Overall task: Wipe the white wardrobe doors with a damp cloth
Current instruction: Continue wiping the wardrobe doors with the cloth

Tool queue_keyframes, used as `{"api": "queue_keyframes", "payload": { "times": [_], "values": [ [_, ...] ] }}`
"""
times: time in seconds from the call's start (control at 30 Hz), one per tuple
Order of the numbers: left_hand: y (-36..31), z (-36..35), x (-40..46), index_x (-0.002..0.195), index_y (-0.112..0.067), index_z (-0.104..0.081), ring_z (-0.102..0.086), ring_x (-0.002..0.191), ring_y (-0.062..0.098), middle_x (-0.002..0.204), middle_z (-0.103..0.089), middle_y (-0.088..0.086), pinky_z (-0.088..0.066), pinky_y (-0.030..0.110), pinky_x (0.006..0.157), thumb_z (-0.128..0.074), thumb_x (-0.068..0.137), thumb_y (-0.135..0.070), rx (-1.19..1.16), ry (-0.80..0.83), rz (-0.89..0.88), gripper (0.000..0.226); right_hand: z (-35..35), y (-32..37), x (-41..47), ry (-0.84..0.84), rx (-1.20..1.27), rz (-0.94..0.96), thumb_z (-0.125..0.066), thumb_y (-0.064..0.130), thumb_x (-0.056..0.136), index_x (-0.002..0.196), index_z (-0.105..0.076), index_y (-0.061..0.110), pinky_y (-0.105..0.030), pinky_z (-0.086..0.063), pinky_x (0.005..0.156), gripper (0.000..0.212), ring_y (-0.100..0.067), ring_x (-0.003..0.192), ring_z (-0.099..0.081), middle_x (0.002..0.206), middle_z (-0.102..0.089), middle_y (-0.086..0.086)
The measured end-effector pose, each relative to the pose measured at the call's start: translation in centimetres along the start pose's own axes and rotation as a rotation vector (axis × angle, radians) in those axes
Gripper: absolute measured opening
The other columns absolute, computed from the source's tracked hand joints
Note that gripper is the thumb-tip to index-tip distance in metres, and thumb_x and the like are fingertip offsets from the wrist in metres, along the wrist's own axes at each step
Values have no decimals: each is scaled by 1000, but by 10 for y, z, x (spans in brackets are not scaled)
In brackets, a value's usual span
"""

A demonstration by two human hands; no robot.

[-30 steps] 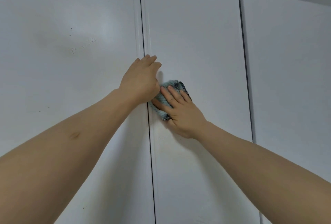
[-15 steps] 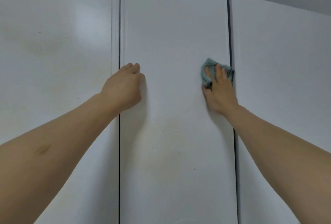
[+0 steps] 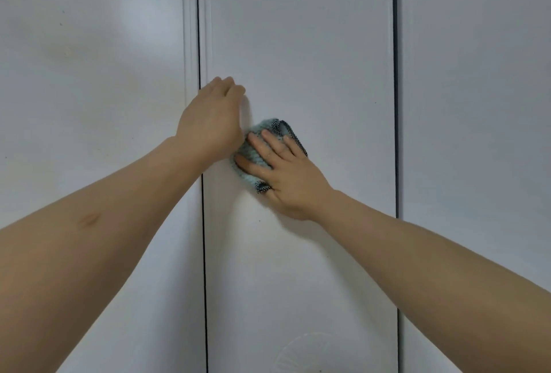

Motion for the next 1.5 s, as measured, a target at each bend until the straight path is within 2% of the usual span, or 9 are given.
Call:
{"api": "queue_keyframes", "payload": {
  "times": [0.1,0.3,0.53,0.77,0.87,1.0,1.2,1.33,1.5],
  "values": [
    [-6,-5,0,123,1,-53,-43,115,36,120,-50,16,-40,43,92,-51,70,0,85,8,-31,53,9,-49,-20,17,-11,-39,-27,45,92,159,-25,36,-48,-3,125,68,-29,156,-5,169,-10,-6],
    [-10,-10,-2,98,-2,-51,-40,101,34,105,-44,13,-43,48,89,-40,59,-2,136,3,-21,41,26,-185,-75,-124,160,-537,-39,35,102,160,-23,27,-53,-13,124,60,-36,155,-5,168,-6,-13],
    [-11,-10,1,117,1,-51,-41,111,36,119,-48,17,-39,49,98,-40,59,2,118,-11,40,59,0,-123,-80,-311,262,-1003,-36,35,105,161,-22,18,-49,-6,125,60,-36,154,-8,166,-12,-20],
    [-19,-20,-6,119,4,-51,-38,120,43,130,-43,26,-37,54,100,-49,64,-2,154,33,26,55,-10,35,-21,-189,190,-302,-38,38,90,155,-38,27,-49,-6,125,66,-32,155,-7,168,-17,-10],
    [-21,-22,-5,125,4,-47,-23,140,50,147,-32,33,-28,56,114,-46,71,-2,145,114,68,54,-9,24,-32,-123,92,-38,-43,38,88,148,-51,25,-51,-17,123,62,-32,153,-22,163,-31,-11],
    [-18,-15,-5,116,2,-49,-29,136,41,137,-40,25,-41,48,101,-43,68,3,84,101,75,49,3,-87,-58,-215,73,-371,-43,32,86,150,-47,17,-59,-31,116,66,-43,146,-32,158,-36,-22],
    [-2,-1,-3,94,-4,-50,-46,100,29,100,-49,7,-37,38,60,-40,64,9,1,17,67,34,27,-162,-72,-319,157,-997,-35,34,104,160,-21,20,-53,-16,123,60,-39,152,-12,165,-15,-23],
    [5,9,-8,101,-7,-52,-47,83,28,93,-47,5,-30,35,64,-39,77,6,-106,-21,128,30,32,-82,-4,-320,180,-785,-35,38,103,161,-18,27,-50,-8,124,62,-35,154,-4,168,-8,-15],
    [11,15,-20,141,-6,-50,-53,126,33,136,-59,14,-43,42,102,-42,92,-5,-331,-26,135,49,32,25,52,-322,223,-415,-40,39,95,158,-28,27,-48,-5,124,65,-29,156,-5,168,-15,-7]
  ]
}}
Point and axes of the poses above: each hand's wrist, its own x-axis towards the middle knuckle, its own z-axis out of the back of the hand, y = z × x, the point moved 8 cm from there along x, towards the middle knuckle
